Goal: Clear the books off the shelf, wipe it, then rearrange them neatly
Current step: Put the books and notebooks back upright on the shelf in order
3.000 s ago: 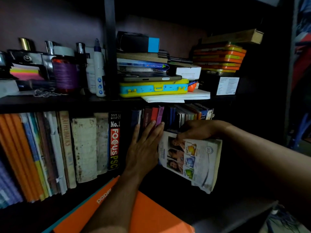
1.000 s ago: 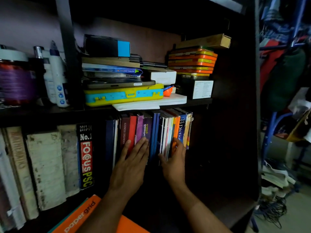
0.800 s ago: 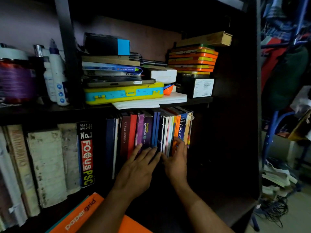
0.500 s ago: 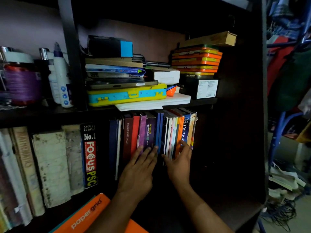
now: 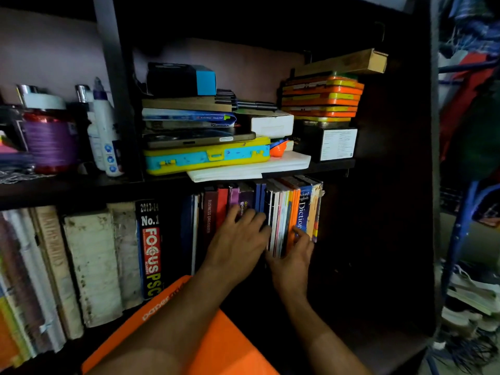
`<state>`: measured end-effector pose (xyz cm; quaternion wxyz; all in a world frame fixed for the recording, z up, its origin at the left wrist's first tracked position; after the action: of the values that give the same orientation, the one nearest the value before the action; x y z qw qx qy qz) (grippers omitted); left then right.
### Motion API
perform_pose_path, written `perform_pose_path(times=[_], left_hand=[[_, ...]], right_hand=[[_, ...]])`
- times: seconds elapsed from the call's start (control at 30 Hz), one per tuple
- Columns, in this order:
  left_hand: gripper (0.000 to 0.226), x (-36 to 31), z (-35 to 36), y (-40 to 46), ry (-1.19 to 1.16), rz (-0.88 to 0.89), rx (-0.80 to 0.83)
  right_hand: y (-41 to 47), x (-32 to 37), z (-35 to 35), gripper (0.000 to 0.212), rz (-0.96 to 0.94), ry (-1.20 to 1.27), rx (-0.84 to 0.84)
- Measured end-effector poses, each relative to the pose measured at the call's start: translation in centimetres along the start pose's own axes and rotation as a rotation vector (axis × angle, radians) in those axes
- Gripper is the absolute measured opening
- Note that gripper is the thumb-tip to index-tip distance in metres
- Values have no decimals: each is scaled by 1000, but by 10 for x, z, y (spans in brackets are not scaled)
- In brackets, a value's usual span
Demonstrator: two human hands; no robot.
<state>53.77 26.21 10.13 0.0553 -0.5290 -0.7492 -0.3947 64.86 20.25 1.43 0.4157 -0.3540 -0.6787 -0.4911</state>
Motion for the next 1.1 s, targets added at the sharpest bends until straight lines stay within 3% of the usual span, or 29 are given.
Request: perform_pose_path(times=[0.1, 0.17, 0.23, 0.27, 0.33, 0.47, 0.57, 0.73, 0.83, 0.9, 1.1], left_hand=[[64, 24, -8, 7, 40, -168, -81], [78, 37, -10, 10, 51, -279, -56], [79, 41, -10, 14, 75, -297, -24], [74, 40, -11, 17, 86, -292, 8], [69, 36, -13, 23, 79, -296, 18], [79, 47, -12, 15, -11, -337, 45], [81, 57, -8, 6, -40, -314, -7], [81, 65, -5, -2, -131, -253, -86], [83, 65, -3, -5, -102, -229, -135], [82, 65, -2, -5, -74, -235, -161], [82, 65, 0, -4, -66, -250, -240]], right_hand=[[-6, 7, -4, 71, -68, -107, -104], [-13, 11, 0, 43, -146, -53, 10], [-20, 16, 5, 19, -226, -60, 165], [-21, 18, 7, 18, -249, -79, 201], [-21, 19, 8, 36, -227, -92, 222], [-31, 23, 11, 63, -209, -161, 277], [-38, 27, 15, 71, -230, -182, 305], [-40, 28, 24, 66, -195, -113, 260], [-26, 36, 35, 47, -31, -91, 298], [-10, 47, 36, 25, 100, -87, 413], [16, 73, 16, 33, 106, -342, 786]])
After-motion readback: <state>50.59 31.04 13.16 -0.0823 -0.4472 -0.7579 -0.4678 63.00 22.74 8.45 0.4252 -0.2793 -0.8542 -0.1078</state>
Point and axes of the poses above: each hand's wrist, its own y-axis towards the middle knuckle, its own z-axis out of the palm, x = y × z, the point moved 3 cm from there along y, towards the middle knuckle, and after that the axes turned 4 degrees about -x, right-handed, at the moved point
